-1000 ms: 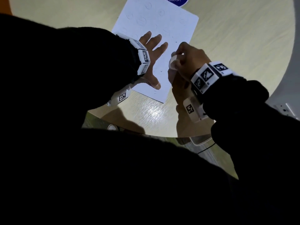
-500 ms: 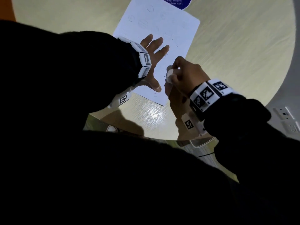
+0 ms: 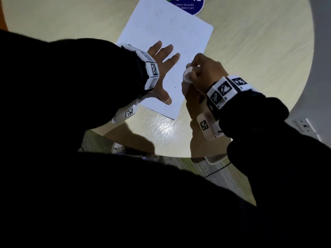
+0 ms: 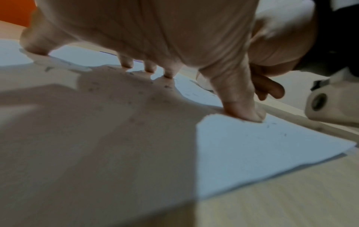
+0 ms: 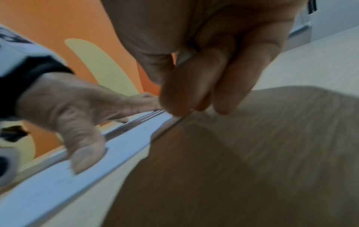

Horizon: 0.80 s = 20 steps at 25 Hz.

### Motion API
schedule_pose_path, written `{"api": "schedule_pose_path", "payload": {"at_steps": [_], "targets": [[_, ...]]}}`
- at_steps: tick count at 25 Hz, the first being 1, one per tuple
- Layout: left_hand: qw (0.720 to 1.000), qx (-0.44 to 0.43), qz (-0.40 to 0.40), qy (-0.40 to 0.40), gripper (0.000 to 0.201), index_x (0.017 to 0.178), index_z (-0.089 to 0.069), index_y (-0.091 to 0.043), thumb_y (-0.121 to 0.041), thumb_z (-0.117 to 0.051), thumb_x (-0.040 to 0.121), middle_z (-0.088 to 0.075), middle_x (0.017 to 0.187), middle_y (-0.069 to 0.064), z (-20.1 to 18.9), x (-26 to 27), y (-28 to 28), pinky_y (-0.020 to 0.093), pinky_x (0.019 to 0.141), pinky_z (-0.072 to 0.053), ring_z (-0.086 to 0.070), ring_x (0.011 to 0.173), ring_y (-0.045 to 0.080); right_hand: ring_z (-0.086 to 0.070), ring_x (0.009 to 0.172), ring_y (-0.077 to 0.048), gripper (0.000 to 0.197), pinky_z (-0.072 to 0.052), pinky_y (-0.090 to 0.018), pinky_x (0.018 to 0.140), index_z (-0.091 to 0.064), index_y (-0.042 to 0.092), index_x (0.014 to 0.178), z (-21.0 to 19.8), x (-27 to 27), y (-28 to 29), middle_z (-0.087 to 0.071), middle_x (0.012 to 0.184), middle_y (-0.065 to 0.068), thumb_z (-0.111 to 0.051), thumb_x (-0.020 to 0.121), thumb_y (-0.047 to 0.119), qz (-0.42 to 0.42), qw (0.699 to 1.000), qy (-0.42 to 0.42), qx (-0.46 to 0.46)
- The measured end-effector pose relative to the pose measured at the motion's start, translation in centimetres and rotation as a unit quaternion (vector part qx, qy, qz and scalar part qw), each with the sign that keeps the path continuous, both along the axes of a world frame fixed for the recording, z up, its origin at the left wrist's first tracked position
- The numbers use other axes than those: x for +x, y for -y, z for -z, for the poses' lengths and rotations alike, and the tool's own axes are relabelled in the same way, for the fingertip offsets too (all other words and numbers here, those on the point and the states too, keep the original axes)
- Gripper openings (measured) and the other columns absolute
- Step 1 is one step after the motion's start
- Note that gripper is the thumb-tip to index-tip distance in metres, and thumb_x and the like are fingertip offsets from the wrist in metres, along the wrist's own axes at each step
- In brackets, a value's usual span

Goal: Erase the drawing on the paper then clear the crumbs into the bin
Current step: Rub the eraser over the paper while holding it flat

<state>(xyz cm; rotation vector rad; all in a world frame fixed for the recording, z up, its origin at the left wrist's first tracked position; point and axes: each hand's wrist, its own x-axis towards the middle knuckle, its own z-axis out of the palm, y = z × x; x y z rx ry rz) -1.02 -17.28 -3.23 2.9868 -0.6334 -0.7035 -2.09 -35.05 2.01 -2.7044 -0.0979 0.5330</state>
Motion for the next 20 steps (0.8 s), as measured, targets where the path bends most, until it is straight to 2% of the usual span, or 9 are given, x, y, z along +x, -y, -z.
{"api": "schedule_pose_path", "payload": {"at_steps": [4, 6, 8, 11, 13, 15, 17, 19, 20], "targets": [[1.0, 0.014, -0.008, -0.01, 0.135, 0.15, 0.017, -0.029, -0.088, -0.056, 0.054, 0.022, 0.159, -0.002, -0.2, -0.2, -0.1, 0.06, 0.112, 0.001, 0.019, 0.145, 0.024, -0.059, 0.096, -0.023, 0.023, -0.033, -0.023, 0.069, -0.053, 0.015, 0.111, 0.7, -2.4, -0.1, -0.063, 0.105, 0.001, -0.052, 0.09, 0.023, -0.045, 0.999, -0.019, 0.015], [1.0, 0.023, -0.007, -0.016, 0.133, 0.15, 0.016, -0.028, -0.086, -0.059, 0.057, 0.022, 0.158, -0.001, -0.6, -0.3, 0.2, 0.059, 0.113, 0.001, 0.02, 0.145, 0.025, -0.058, 0.098, -0.024, 0.025, -0.033, -0.023, 0.07, -0.053, 0.016, 0.112, 0.7, -1.0, 0.0, -0.064, 0.112, -0.001, -0.053, 0.088, 0.023, -0.022, 1.0, -0.008, 0.012], [1.0, 0.025, -0.009, -0.015, 0.133, 0.151, 0.016, -0.028, -0.085, -0.058, 0.057, 0.022, 0.158, -0.001, -1.0, -0.3, 0.4, 0.06, 0.112, 0.001, 0.019, 0.145, 0.025, -0.055, 0.092, -0.023, 0.026, -0.031, -0.024, 0.069, -0.052, 0.015, 0.113, 0.4, 0.6, 0.0, -0.063, 0.114, -0.002, -0.053, 0.088, 0.023, 0.002, 1.0, 0.007, 0.004], [0.999, 0.019, -0.019, -0.021, 0.132, 0.151, 0.016, -0.029, -0.084, -0.06, 0.058, 0.023, 0.158, -0.003, -1.0, -0.4, 0.2, 0.064, 0.11, 0.0, 0.02, 0.145, 0.023, -0.05, 0.082, -0.017, 0.025, -0.033, -0.023, 0.069, -0.052, 0.016, 0.113, 1.1, -0.7, -0.1, -0.064, 0.112, -0.002, -0.054, 0.088, 0.023, -0.023, 1.0, -0.006, 0.014], [0.999, 0.022, -0.021, -0.024, 0.132, 0.15, 0.016, -0.03, -0.084, -0.061, 0.058, 0.023, 0.158, -0.004, -1.0, -0.5, 0.1, 0.065, 0.109, -0.001, 0.02, 0.145, 0.022, -0.055, 0.086, -0.02, 0.025, -0.035, -0.024, 0.069, -0.053, 0.018, 0.111, 1.2, -1.1, -0.2, -0.064, 0.113, -0.002, -0.056, 0.087, 0.024, -0.026, 0.999, -0.021, 0.026], [0.999, 0.023, -0.014, -0.022, 0.132, 0.151, 0.016, -0.03, -0.085, -0.06, 0.058, 0.022, 0.159, -0.004, -1.1, -0.6, 0.1, 0.064, 0.11, 0.0, 0.02, 0.146, 0.022, -0.055, 0.087, -0.024, 0.025, -0.033, -0.025, 0.068, -0.053, 0.018, 0.112, 1.0, 1.4, -0.2, -0.063, 0.113, -0.005, -0.056, 0.087, 0.025, 0.001, 1.0, 0.003, 0.002], [0.999, 0.022, -0.012, -0.023, 0.132, 0.151, 0.015, -0.03, -0.086, -0.059, 0.057, 0.021, 0.159, -0.004, -1.0, -0.4, 0.2, 0.063, 0.111, 0.0, 0.019, 0.146, 0.023, -0.048, 0.081, -0.023, 0.026, -0.033, -0.026, 0.065, -0.052, 0.016, 0.112, 0.5, 3.4, -0.2, -0.062, 0.109, -0.009, -0.054, 0.088, 0.027, 0.019, 1.0, 0.015, -0.016], [0.999, 0.026, -0.019, -0.028, 0.133, 0.15, 0.016, -0.03, -0.085, -0.06, 0.057, 0.023, 0.158, -0.004, -1.0, -0.3, 0.2, 0.064, 0.11, -0.001, 0.02, 0.145, 0.023, -0.045, 0.079, -0.02, 0.024, -0.031, -0.025, 0.056, -0.052, 0.017, 0.111, 0.8, 2.7, -0.4, -0.057, 0.1, -0.003, -0.052, 0.089, 0.027, -0.007, 1.0, 0.006, -0.022], [0.999, 0.031, -0.021, -0.03, 0.133, 0.15, 0.017, -0.03, -0.085, -0.06, 0.057, 0.023, 0.158, -0.004, -1.0, -0.3, 0.2, 0.065, 0.11, -0.001, 0.021, 0.145, 0.022, -0.045, 0.08, -0.019, 0.023, -0.03, -0.025, 0.057, -0.052, 0.018, 0.11, 0.9, 1.7, -0.6, -0.053, 0.096, 0.002, -0.052, 0.089, 0.026, -0.026, 0.999, -0.007, -0.021]]}}
